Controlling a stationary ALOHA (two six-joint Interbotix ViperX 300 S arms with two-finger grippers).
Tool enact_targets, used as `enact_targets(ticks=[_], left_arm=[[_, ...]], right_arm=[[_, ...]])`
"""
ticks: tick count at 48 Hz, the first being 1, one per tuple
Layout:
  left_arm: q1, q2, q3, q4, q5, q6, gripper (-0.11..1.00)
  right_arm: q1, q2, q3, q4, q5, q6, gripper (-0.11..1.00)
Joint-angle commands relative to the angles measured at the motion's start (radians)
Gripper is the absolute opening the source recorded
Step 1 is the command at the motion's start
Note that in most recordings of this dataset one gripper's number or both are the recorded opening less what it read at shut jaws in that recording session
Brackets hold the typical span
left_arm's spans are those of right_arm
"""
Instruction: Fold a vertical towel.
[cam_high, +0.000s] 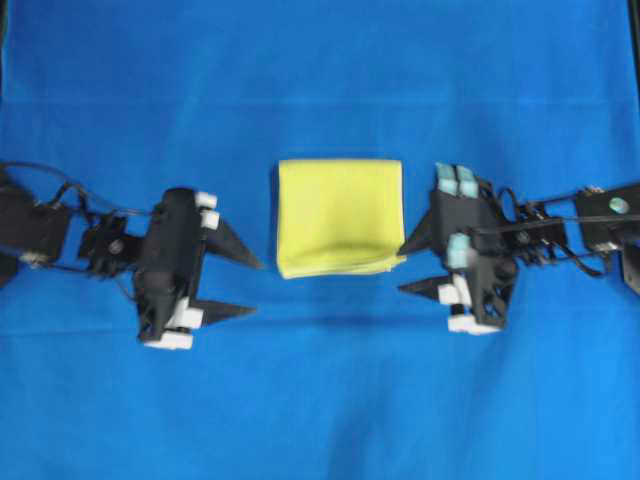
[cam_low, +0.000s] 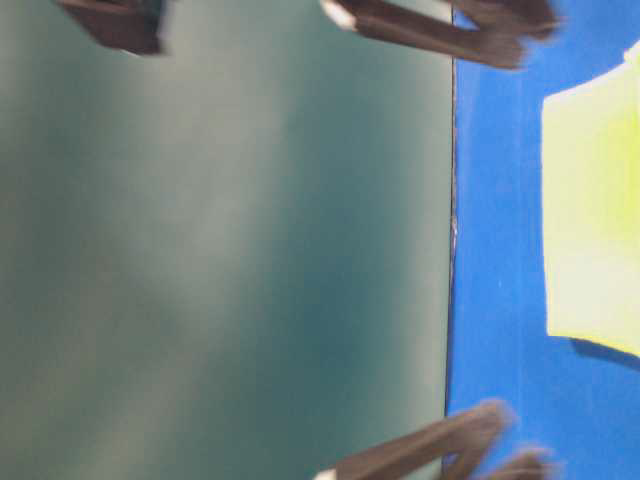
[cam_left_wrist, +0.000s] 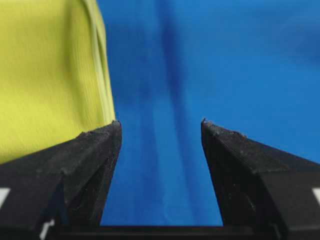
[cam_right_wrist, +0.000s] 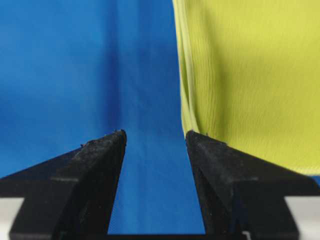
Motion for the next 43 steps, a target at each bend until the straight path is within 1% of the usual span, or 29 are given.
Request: enact_targets(ticks=[1, 12, 20, 25, 30, 36, 43], left_arm=[[-0.005, -0.095, -0.009, 0.002, 0.012, 0.000, 0.61], [0.000, -0.311, -0.006, 0.002, 0.051, 0.002, 0.59], [0.015, -0.477, 0.011, 0.003, 0.087, 0.011, 0.59], [0.035, -0.568, 0.037, 0.002, 0.123, 0.015, 0.59], [0.058, -0.661, 0.057, 0.003, 0.195, 0.015, 0.59], [0.071, -0.752, 0.091, 0.003, 0.250, 0.018, 0.59], [0.086, -0.871, 0.166, 0.003, 0.273, 0.018, 0.59]], right_arm=[[0.002, -0.086, -0.015, -0.002, -0.003, 0.000, 0.56], [-0.009, -0.272, -0.020, -0.023, 0.000, -0.003, 0.56], [-0.037, -0.408, -0.006, -0.054, 0.009, -0.006, 0.56], [-0.064, -0.509, 0.008, -0.075, 0.044, -0.006, 0.56], [-0.089, -0.594, 0.014, -0.083, 0.094, -0.006, 0.56], [-0.110, -0.687, 0.051, -0.097, 0.135, -0.006, 0.56], [-0.124, -0.805, 0.140, -0.098, 0.143, -0.006, 0.56]])
